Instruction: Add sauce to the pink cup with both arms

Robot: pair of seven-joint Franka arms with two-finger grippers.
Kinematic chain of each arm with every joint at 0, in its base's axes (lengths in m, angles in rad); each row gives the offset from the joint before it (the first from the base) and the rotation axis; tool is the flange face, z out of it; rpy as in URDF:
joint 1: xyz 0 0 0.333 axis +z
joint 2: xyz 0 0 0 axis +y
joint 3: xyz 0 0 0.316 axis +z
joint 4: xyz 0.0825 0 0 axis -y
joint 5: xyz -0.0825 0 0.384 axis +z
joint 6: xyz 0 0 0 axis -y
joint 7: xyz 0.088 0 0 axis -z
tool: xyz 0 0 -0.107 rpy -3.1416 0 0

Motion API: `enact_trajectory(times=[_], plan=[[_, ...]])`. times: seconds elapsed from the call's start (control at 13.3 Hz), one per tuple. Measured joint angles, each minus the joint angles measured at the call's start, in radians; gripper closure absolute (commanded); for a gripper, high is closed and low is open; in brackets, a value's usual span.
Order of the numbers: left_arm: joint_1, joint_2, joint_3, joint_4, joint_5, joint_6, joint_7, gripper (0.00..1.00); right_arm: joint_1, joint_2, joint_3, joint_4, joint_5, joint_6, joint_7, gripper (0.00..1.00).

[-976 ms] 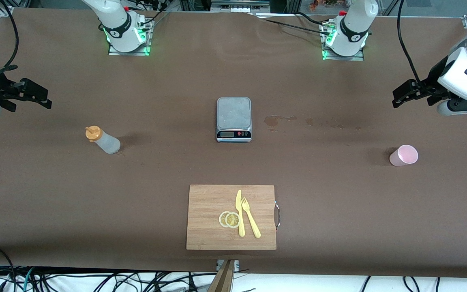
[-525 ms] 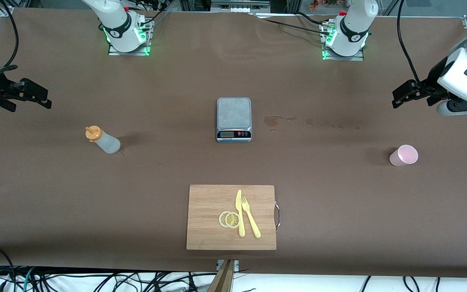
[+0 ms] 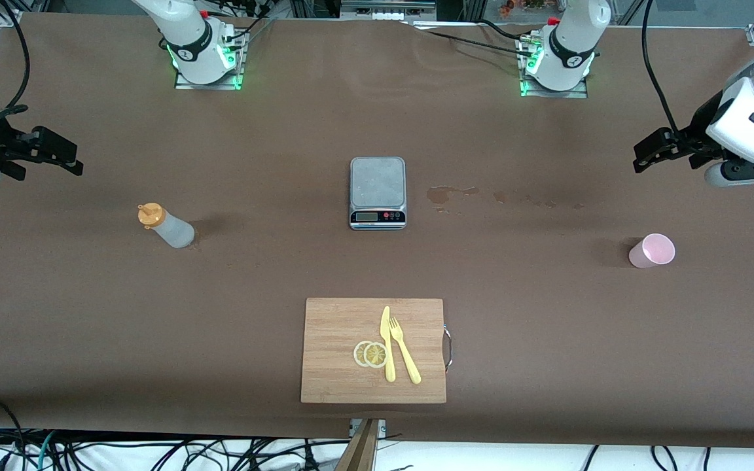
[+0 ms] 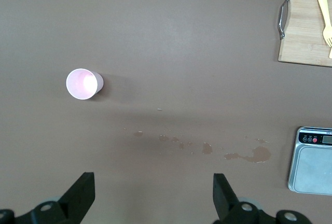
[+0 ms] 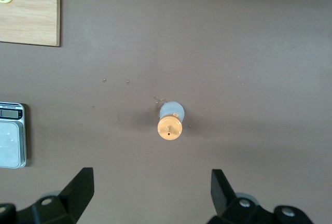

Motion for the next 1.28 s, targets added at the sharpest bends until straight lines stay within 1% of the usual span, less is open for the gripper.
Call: enact_trajectory(times=[0.3, 0.53, 0.68, 0.83, 1.05, 1.28], plan=[[0.0, 0.009, 0.0, 0.0, 0.0, -0.045, 0.0, 0.0, 0.0, 0.0, 0.0, 0.0, 0.0, 0.0, 0.0, 0.0], [0.022, 0.01, 0.019, 0.0, 0.0, -0.049, -0.005, 0.0, 0.0, 0.0, -0.001, 0.0, 0.0, 0.0, 0.0, 0.0], [0.104, 0.013, 0.029, 0.0, 0.0, -0.049, 0.006, 0.0, 0.0, 0.0, -0.001, 0.0, 0.0, 0.0, 0.0, 0.0], [0.195, 0.034, 0.035, -0.001, 0.0, -0.041, 0.1, 0.0, 0.0, 0.0, -0.003, 0.0, 0.0, 0.0, 0.0, 0.0], [0.314, 0.113, 0.041, -0.004, 0.0, 0.016, 0.278, 0.0, 0.0, 0.0, -0.006, 0.0, 0.0, 0.0, 0.0, 0.0], [0.399, 0.203, 0.042, -0.012, 0.0, 0.119, 0.397, 0.01, -0.001, 0.0, -0.007, 0.0, 0.0, 0.0, 0.0, 0.0]])
